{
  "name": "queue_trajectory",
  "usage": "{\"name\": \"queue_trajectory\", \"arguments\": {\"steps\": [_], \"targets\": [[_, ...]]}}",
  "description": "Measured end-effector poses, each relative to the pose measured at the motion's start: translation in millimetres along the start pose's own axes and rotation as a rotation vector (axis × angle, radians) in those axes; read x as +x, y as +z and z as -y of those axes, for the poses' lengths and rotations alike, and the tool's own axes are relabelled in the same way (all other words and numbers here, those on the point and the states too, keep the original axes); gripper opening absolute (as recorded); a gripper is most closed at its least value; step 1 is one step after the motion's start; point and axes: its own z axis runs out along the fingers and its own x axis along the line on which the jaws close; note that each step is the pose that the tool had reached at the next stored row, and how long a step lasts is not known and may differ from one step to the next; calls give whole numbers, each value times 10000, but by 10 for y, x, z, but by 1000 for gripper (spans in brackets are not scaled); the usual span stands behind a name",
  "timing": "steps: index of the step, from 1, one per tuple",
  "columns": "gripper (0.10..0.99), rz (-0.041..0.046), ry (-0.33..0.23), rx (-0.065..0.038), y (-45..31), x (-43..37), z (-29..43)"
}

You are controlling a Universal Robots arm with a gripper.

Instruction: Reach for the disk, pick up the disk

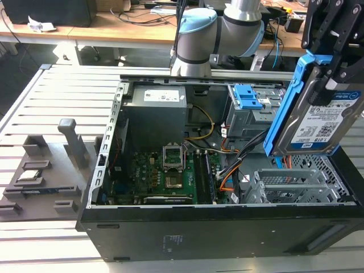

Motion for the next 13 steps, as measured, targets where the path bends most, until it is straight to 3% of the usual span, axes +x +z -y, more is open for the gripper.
{"name": "queue_trajectory", "arguments": {"steps": [13], "targets": [[369,-31,0,-1,18,36,-1]]}}
